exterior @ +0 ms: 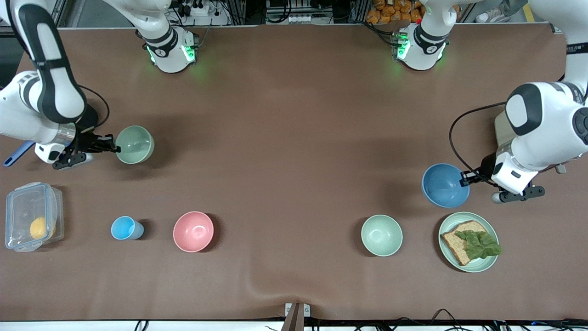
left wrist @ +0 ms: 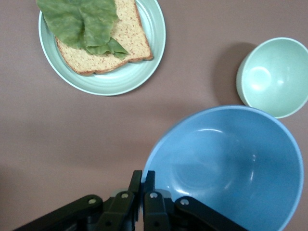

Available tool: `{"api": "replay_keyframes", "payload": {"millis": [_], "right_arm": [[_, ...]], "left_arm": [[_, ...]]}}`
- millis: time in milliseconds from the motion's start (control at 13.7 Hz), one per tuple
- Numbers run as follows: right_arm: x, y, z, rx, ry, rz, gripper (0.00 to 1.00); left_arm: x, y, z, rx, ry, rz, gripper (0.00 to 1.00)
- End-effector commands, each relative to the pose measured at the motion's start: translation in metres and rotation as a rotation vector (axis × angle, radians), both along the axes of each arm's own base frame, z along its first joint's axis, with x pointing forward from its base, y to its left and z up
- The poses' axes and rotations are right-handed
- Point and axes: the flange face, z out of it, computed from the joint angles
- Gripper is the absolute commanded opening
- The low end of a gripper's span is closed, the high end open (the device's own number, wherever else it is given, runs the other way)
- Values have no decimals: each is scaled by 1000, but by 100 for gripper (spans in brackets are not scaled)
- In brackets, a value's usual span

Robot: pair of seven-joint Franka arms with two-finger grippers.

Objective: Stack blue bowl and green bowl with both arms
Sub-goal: 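Lift both bowls and carry them toward the table middle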

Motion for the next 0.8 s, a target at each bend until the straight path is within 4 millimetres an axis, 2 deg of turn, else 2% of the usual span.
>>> {"api": "replay_keyframes", "payload": {"millis": [0, 146, 220, 439, 732], "right_arm": [[0, 40, 36, 6, 7, -70, 0], [3, 71, 53, -3, 30, -117, 0], [4, 85, 59, -8, 43, -139, 0], [7, 126, 76, -17, 66, -204, 0], [5, 205, 92, -36, 81, -281, 0]], "left_arm": [[-14, -6, 17, -20, 12, 14, 0], [-16, -13, 20, -23, 17, 20, 0], [-18, -26, 20, -27, 24, 19, 0], [-32, -74, 20, -34, 56, 21, 0], [-62, -152, 26, -35, 81, 22, 0]]}}
